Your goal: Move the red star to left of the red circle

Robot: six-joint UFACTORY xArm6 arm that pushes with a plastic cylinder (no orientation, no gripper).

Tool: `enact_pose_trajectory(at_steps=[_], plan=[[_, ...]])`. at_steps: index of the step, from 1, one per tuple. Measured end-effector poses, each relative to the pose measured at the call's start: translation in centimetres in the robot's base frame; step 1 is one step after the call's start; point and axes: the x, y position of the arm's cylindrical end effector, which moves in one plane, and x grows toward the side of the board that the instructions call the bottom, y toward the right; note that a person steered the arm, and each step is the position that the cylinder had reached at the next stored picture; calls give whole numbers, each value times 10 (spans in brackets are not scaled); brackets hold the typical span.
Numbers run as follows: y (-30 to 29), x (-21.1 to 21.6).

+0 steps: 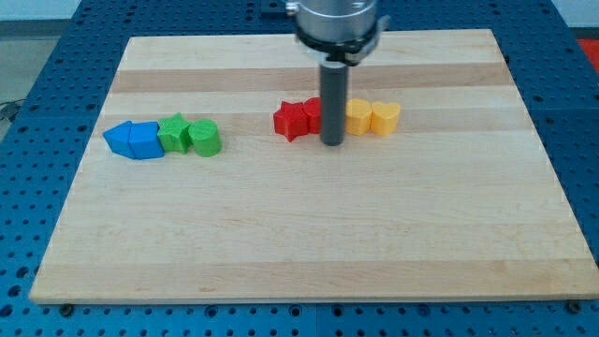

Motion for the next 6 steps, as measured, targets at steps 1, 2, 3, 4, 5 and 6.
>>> enact_pose_trajectory(at_steps=[1,2,3,4,5,6], plan=[[18,6],[33,-9],[31,-30],[15,-30],[-12,-28],[-36,-25]])
